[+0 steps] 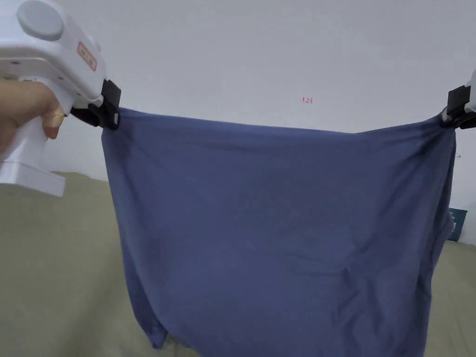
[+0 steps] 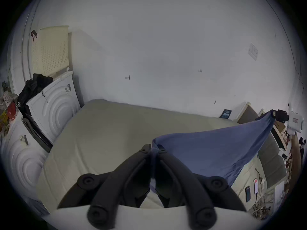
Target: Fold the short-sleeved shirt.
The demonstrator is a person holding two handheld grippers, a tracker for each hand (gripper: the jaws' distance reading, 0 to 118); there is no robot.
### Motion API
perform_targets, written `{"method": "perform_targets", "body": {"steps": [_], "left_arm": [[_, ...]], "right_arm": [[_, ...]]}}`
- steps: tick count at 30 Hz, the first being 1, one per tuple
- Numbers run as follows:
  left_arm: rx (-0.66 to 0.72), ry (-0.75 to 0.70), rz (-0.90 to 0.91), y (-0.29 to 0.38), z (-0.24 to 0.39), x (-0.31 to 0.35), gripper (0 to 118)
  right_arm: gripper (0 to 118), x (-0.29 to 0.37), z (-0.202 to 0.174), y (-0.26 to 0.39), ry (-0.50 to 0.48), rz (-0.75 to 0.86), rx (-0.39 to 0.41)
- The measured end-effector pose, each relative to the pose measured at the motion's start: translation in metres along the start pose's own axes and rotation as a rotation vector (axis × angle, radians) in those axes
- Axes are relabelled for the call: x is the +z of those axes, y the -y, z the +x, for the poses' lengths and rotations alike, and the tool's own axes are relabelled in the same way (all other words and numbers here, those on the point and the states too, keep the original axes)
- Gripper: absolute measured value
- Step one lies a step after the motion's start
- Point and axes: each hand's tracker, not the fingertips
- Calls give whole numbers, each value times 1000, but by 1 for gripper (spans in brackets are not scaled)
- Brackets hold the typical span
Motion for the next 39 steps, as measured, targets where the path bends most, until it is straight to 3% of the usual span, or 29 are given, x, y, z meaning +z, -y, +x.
{"method": "perform_targets", "body": {"steps": [7, 10, 12, 15, 18, 21, 39], "left_arm": [[6, -6, 77, -32, 6, 16, 4], [-8, -32, 21, -27, 4, 11, 5], [-16, -29, 1, -14, 0, 6, 4], [-25, -32, -78, 13, -5, -4, 5], [-45, -17, -147, 61, 0, 5, 5], [-32, 11, -179, 99, -10, 11, 5], [-55, 92, -267, 295, -46, 121, 5]], "right_arm": [[0, 10, -9, -26, 3, 76, -11], [0, 7, -18, -14, 19, 4, 54], [0, 5, -20, -1, 12, -17, 52], [0, 7, -20, 31, -14, -57, 40], [0, 13, -21, 68, 4, -132, 106], [0, 26, -16, 101, 8, -161, 113], [0, 207, 15, 289, -94, -326, 75]]}}
